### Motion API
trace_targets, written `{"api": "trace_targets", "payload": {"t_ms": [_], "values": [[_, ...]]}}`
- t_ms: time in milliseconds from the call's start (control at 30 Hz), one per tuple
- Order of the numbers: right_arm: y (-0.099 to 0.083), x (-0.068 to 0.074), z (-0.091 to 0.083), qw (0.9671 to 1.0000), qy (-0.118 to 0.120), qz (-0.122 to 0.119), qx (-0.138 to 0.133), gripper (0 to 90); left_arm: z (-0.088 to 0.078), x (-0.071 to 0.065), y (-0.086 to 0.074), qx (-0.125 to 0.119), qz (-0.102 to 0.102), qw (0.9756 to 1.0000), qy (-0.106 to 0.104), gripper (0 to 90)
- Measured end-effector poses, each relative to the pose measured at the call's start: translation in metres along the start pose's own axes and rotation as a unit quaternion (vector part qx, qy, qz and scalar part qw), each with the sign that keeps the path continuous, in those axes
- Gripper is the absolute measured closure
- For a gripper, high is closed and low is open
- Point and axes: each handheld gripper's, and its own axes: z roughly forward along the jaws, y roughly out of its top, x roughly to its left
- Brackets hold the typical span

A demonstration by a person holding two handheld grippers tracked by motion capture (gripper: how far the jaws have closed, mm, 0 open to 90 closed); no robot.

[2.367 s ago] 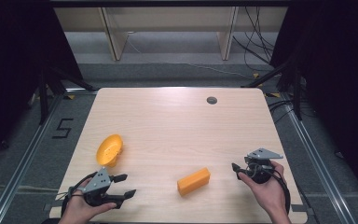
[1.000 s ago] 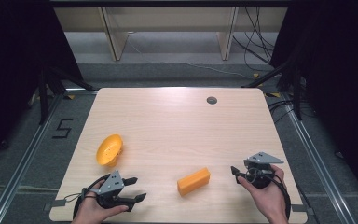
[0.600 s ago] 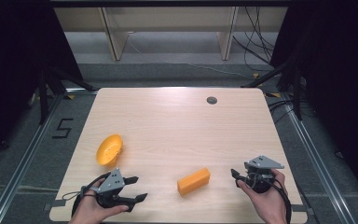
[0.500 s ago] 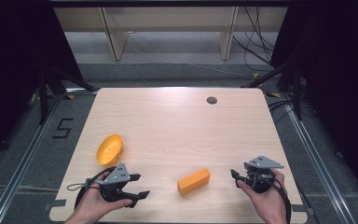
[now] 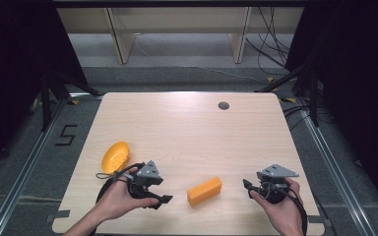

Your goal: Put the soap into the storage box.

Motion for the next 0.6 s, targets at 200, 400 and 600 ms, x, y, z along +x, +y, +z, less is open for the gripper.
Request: {"api": "trace_targets", "payload": {"t_ms": [200, 400, 600], "values": [[0.0, 0.001, 0.001, 1.0, 0.002, 0.008, 0.005, 42.8, 0.019, -0.006, 0.026, 0.018, -0.006, 0.9997, -0.013, 32.0], [0.001, 0.0, 0.002, 0.9999, 0.01, 0.011, -0.002, 42.8, 0.03, -0.008, 0.043, 0.035, 0.008, 0.9992, -0.017, 32.9], [0.001, 0.003, 0.0, 0.9998, 0.009, 0.018, 0.005, 42.8, 0.037, -0.015, 0.058, 0.046, -0.004, 0.9988, -0.016, 33.8]]}}
